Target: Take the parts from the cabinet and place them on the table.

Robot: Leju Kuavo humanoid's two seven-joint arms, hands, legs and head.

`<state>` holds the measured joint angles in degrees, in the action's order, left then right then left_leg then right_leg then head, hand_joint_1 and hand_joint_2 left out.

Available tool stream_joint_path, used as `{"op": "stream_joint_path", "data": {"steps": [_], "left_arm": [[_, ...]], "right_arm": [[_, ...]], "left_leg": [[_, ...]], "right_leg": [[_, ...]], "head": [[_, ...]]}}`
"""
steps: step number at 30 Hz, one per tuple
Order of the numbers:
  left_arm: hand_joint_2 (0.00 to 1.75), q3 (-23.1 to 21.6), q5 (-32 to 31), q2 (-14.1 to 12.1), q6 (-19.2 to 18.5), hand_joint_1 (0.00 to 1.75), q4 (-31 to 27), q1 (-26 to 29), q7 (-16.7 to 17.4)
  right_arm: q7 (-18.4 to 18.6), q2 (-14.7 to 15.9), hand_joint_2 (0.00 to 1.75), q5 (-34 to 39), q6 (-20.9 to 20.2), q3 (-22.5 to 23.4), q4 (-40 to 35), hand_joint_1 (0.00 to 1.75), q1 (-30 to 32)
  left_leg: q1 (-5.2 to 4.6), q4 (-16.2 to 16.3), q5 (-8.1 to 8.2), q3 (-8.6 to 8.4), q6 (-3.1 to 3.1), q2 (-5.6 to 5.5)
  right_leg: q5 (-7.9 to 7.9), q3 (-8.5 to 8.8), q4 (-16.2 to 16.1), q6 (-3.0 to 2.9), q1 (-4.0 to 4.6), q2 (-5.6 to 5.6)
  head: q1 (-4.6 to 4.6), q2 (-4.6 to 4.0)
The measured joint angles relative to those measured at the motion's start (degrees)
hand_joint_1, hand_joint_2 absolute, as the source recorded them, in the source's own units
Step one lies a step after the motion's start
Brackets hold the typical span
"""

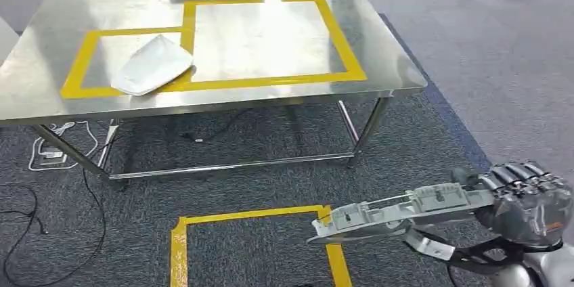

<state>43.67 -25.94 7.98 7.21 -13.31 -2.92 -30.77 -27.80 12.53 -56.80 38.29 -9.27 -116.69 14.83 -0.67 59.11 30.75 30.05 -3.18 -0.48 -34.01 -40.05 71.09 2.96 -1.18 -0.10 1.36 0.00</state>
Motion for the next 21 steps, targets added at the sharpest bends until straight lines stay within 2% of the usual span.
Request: {"op": "stream_joint_path", "data": {"steps": [2, 3, 4, 5, 6, 7, 8, 9, 10, 11, 12, 13, 14, 15, 16, 17, 18, 19, 20, 21], "left_arm": [[0.0, 0.1, -0.3, 0.0, -0.2, 0.0, 0.0, -0.1, 0.0], [0.0, 0.2, -0.4, 0.0, -0.3, 0.0, 0.0, -0.2, 0.0], [0.0, 0.2, -0.7, 0.0, -0.5, 0.0, 0.0, -0.4, 0.0], [0.0, 0.2, -0.9, -0.1, -0.8, 0.0, 0.0, -0.4, 0.0], [0.0, 0.2, -1.0, 0.0, -1.1, 0.0, 0.0, -0.4, 0.1], [0.0, 0.2, -1.1, 0.0, -1.2, 0.0, 0.0, -0.5, 0.1], [0.0, 0.2, -1.3, -0.2, -1.3, 0.0, 0.0, -0.5, 0.2], [0.0, 0.2, -1.5, -0.2, -1.3, 0.0, 0.0, -0.6, 0.2], [0.0, 0.3, -1.6, -0.1, -1.3, 0.0, 0.0, -0.7, 0.3], [0.0, 0.2, -1.7, -0.1, -1.3, 0.0, 0.0, -0.7, 0.3], [0.0, 0.3, -1.8, -0.1, -1.3, 0.0, 0.0, -0.7, 0.3], [0.0, 0.3, -1.9, -0.1, -1.3, 0.0, 0.0, -0.5, 0.4], [0.0, 0.3, -1.9, -0.1, -1.4, 0.0, 0.0, -0.3, 0.4], [0.0, 0.3, -1.9, -0.1, -1.4, 0.0, 0.0, -0.3, 0.4], [0.0, 0.3, -2.0, -0.2, -1.4, 0.0, 0.0, -0.4, 0.4], [0.0, 0.3, -2.0, -0.2, -1.5, 0.0, 0.0, -0.4, 0.4], [0.0, 0.4, -2.1, -0.3, -1.5, 0.0, 0.0, -0.3, 0.4], [0.0, 0.5, -2.1, -0.4, -1.5, 0.0, 0.0, -0.2, 0.4], [0.0, 0.5, -2.2, -0.3, -1.5, 0.0, 0.0, -0.2, 0.4], [0.0, 0.6, -2.2, -0.3, -1.5, 0.0, 0.0, 0.1, 0.4]], "right_arm": [[1.5, 2.2, 1.75, 2.6, 0.0, 0.6, 0.2, 1.75, -2.4], [2.1, 3.2, 1.75, 3.7, -0.1, 0.8, 0.3, 1.75, -3.7], [2.6, 4.7, 1.75, 5.5, -0.2, 1.2, 0.7, 1.75, -5.5], [2.8, 5.9, 1.75, 6.9, -0.4, 1.6, 0.8, 1.75, -6.6], [2.8, 6.9, 1.75, 8.2, -0.7, 2.1, 0.8, 1.75, -7.7], [2.7, 7.6, 1.75, 9.5, -1.3, 2.4, 1.0, 1.75, -9.0], [2.5, 8.4, 1.75, 10.8, -2.4, 2.8, 1.1, 1.75, -10.2], [2.4, 8.9, 1.75, 11.6, -3.1, 3.0, 1.2, 1.75, -11.3], [2.4, 9.5, 1.75, 12.0, -3.9, 3.3, 1.4, 1.75, -12.4], [2.2, 10.2, 1.75, 12.3, -5.0, 3.6, 1.7, 1.75, -13.5], [2.2, 10.8, 1.75, 12.6, -5.8, 3.9, 1.9, 1.75, -14.1], [2.2, 11.2, 1.75, 13.0, -6.5, 4.1, 2.1, 1.75, -14.5], [2.2, 11.7, 1.75, 13.5, -7.3, 4.3, 2.4, 1.75, -15.0], [2.2, 12.0, 1.75, 14.1, -7.9, 4.6, 2.7, 1.75, -15.6], [2.2, 12.6, 1.75, 15.2, -8.7, 5.0, 2.9, 1.75, -16.3], [2.2, 13.0, 1.75, 16.2, -9.6, 5.4, 2.9, 1.75, -17.0], [2.2, 13.4, 1.75, 17.3, -10.6, 5.8, 3.0, 1.75, -17.6], [2.2, 13.8, 1.75, 18.3, -11.5, 6.1, 3.2, 1.75, -18.2], [2.2, 13.9, 1.75, 19.0, -12.4, 6.4, 3.5, 1.75, -18.6], [2.2, 14.2, 1.75, 19.1, -13.1, 6.6, 3.8, 1.75, -19.0]], "left_leg": [[-0.23, 0.0, 1.31, -1.66, 0.03, 0.01], [-0.39, 0.1, 1.69, -1.94, 0.23, 0.04], [-0.41, 0.0, 2.0, -1.49, 0.62, 0.0], [-0.42, -0.2, 2.32, -1.69, 0.97, 0.12], [-0.43, 0.3, 1.95, -2.37, 1.13, 0.2], [-0.57, 0.2, 2.11, -2.89, 1.29, 0.15], [-0.5, 1.4, 2.25, -2.55, 1.64, 0.12], [-0.43, 4.0, 2.06, -1.39, 2.07, 0.2], [-0.21, 7.2, 2.21, 0.58, 2.32, 0.19], [0.18, 12.7, 3.84, 4.43, 2.81, 0.2], [0.4, 15.7, 6.02, 6.92, 3.11, 0.2], [0.54, 17.1, 8.0, 8.81, 3.34, 0.2], [0.63, 16.3, 8.12, 9.67, 3.41, 0.2], [0.65, 14.2, 6.78, 9.6, 3.4, 0.2], [0.65, 10.2, 3.6, 8.96, 3.25, 0.21], [0.62, 5.9, -0.51, 8.22, 2.93, 0.22], [0.57, 2.2, -5.69, 7.89, 2.51, 0.27], [0.05, 2.9, -5.09, 8.76, 2.26, 0.27], [-0.11, 2.8, -2.38, 8.47, 1.86, 0.1], [-0.01, 1.7, -5.64, 8.4, 1.32, 0.15]], "right_leg": [[7.96, 2.66, -9.8, -1.21, 0.65, 0.03], [7.13, 2.39, -10.0, -1.52, 0.88, -0.01], [5.21, 2.65, -10.5, -1.54, 1.04, -0.15], [6.66, 3.24, -10.8, -1.79, 1.05, -0.07], [6.76, 3.3, -11.2, -1.98, 1.03, 0.02], [6.8, 4.38, -11.4, -2.18, 0.62, 0.06], [6.67, 5.25, -11.8, -2.31, 0.46, -0.08], [6.52, 5.87, -12.0, -2.54, 0.33, -0.16], [6.28, 6.15, -12.1, -2.78, 0.3, -0.14], [5.76, 6.54, -12.1, -2.79, 0.24, -0.11], [5.31, 6.95, -12.1, -2.75, 0.2, -0.06], [4.76, 7.55, -12.1, -2.71, 0.14, -0.03], [4.15, 8.37, -12.1, -2.6, 0.05, 0.03], [3.56, 9.18, -12.1, -2.49, 0.0, 0.04], [2.86, 10.16, -12.1, -2.23, -0.1, 0.02], [2.22, 11.04, -12.1, -1.87, -0.13, -0.01], [1.62, 10.57, -12.4, -1.68, -0.16, -0.1], [1.29, 12.33, -12.2, -1.35, 0.03, -0.03], [1.16, 11.7, -12.6, -1.03, -0.07, 0.04], [1.38, 12.5, -12.1, -0.54, -0.06, 0.1]], "head": [[0.02, 0.0], [-0.15, 0.0], [-0.41, 0.02], [-0.22, 0.0], [-0.2, 0.0], [-0.22, 0.0], [-0.11, 0.0], [-0.46, 0.0], [-0.37, 0.0], [-0.42, 0.0], [-0.39, 0.0], [-0.42, 0.0], [-0.39, 0.0], [-0.46, 0.0], [-0.44, 0.0], [-0.44, 0.0], [-0.46, 0.0], [-0.2, -0.02], [-0.35, 0.0], [-0.09, 0.0]]}}
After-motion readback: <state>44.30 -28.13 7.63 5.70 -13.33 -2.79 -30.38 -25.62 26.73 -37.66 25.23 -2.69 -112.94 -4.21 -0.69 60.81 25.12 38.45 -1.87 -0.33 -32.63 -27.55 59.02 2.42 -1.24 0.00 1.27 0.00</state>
